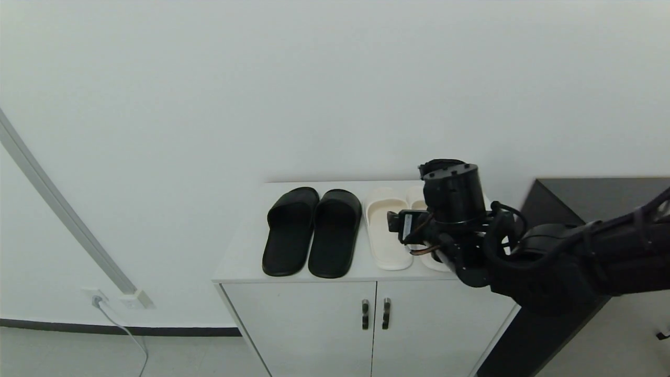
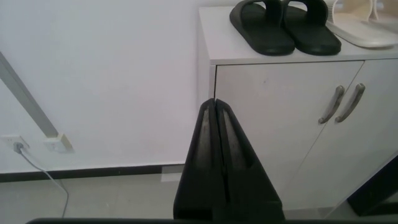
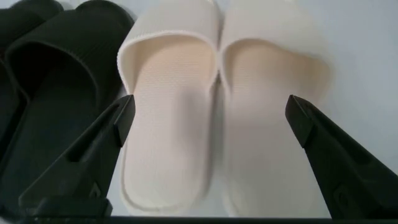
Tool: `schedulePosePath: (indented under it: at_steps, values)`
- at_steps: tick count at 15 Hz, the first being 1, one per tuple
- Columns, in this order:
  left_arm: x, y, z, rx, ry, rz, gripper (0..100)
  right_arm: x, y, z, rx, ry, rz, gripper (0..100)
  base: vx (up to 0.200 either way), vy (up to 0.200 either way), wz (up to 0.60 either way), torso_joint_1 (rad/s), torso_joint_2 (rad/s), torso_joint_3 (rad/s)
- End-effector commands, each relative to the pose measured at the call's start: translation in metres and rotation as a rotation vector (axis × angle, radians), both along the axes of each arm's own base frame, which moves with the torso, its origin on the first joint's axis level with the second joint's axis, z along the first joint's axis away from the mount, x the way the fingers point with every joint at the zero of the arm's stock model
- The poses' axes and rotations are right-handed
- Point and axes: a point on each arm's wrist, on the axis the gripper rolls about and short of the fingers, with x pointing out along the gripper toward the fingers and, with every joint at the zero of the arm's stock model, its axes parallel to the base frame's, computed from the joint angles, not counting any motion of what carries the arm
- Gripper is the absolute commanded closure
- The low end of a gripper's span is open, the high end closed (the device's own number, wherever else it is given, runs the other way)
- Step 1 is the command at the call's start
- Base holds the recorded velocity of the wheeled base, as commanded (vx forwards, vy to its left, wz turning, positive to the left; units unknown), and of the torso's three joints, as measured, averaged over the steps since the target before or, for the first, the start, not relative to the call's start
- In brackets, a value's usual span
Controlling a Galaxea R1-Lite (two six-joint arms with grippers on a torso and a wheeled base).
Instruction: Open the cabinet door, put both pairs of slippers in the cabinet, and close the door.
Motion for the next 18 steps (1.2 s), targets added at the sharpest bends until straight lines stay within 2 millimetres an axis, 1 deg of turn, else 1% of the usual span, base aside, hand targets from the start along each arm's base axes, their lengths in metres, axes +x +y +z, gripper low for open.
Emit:
schedulePosePath:
  at_steps: [1,2,3,4,6,9,12,15,16,18]
  values:
    - [0.000,0.000,0.000,0.000,0.002,0.000,100,0.022,0.018,-0.027,-0.033,0.031,-0.010,0,0.000,0.000,0.00,0.000,0.00,0.000]
    - [0.000,0.000,0.000,-0.001,0.002,0.000,100,0.032,0.020,-0.032,-0.036,0.030,-0.024,0,0.000,0.000,0.00,0.000,0.00,0.000]
    - [0.000,0.000,0.000,-0.001,0.002,0.000,100,0.038,0.021,-0.036,-0.046,0.029,-0.030,0,0.000,0.000,0.00,0.000,0.00,0.000]
    - [0.000,0.000,0.000,-0.001,0.002,0.000,100,0.044,0.020,-0.040,-0.063,0.030,-0.036,0,0.000,0.000,0.00,0.000,0.00,0.000]
    - [0.000,0.000,0.000,-0.003,0.002,0.000,100,0.064,0.014,-0.044,-0.084,0.020,-0.065,0,0.000,0.000,0.00,0.000,0.00,0.000]
    - [0.000,0.000,0.000,-0.003,0.002,0.000,100,0.079,0.008,-0.039,-0.086,0.000,-0.058,0,0.000,0.000,0.00,0.000,0.00,0.000]
    - [0.000,0.000,0.000,-0.003,0.002,0.000,100,0.086,0.008,-0.028,-0.080,-0.029,-0.035,0,0.000,0.000,0.00,0.000,0.00,0.000]
    - [0.000,0.000,0.000,-0.003,0.002,0.000,100,0.097,0.008,-0.028,-0.084,-0.046,-0.042,0,0.000,0.000,0.00,0.000,0.00,0.000]
    - [0.000,0.000,0.000,-0.003,0.002,0.000,100,0.099,0.009,-0.032,-0.089,-0.040,-0.040,100,0.000,0.000,0.00,0.000,0.00,0.000]
    - [0.000,0.000,0.000,-0.003,0.002,0.000,100,0.100,0.010,-0.032,-0.085,-0.042,-0.034,100,0.000,0.000,0.00,0.000,0.00,0.000]
